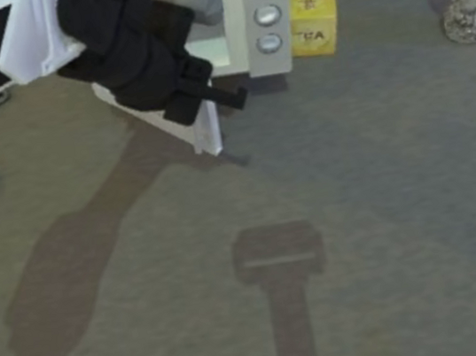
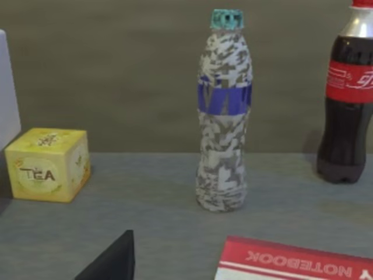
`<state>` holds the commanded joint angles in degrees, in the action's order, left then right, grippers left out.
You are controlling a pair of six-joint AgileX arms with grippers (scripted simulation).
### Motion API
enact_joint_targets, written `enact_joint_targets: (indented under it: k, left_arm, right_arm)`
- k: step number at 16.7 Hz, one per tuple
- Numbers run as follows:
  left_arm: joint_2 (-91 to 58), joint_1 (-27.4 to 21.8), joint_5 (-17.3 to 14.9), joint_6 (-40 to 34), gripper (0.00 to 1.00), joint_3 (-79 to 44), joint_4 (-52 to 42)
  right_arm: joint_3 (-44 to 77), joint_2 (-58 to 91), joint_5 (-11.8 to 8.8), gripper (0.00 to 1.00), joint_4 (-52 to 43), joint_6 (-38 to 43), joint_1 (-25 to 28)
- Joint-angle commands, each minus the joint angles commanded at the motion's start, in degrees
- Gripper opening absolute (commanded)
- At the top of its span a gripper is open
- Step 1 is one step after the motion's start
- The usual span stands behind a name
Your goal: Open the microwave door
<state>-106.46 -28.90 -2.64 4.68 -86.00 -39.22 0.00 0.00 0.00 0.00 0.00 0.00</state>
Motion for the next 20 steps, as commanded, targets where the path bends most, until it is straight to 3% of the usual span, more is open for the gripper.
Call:
enact_joint_targets:
  k: [7,13,20]
  left_arm:
    - [0.30,0.01,-0.82,0.65,0.00,0.50,0.00]
    - [3.23,2.77,-4.57,7.95,0.00,3.93,0.09]
    - [3.31,2.89,-4.73,8.23,0.00,4.10,0.05]
  right_arm:
    - [0.00,0.00,0.00,1.00,0.00,0.00,0.00]
    - [0.00,0.00,0.00,1.00,0.00,0.00,0.00]
    - [0.00,0.00,0.00,1.00,0.00,0.00,0.00]
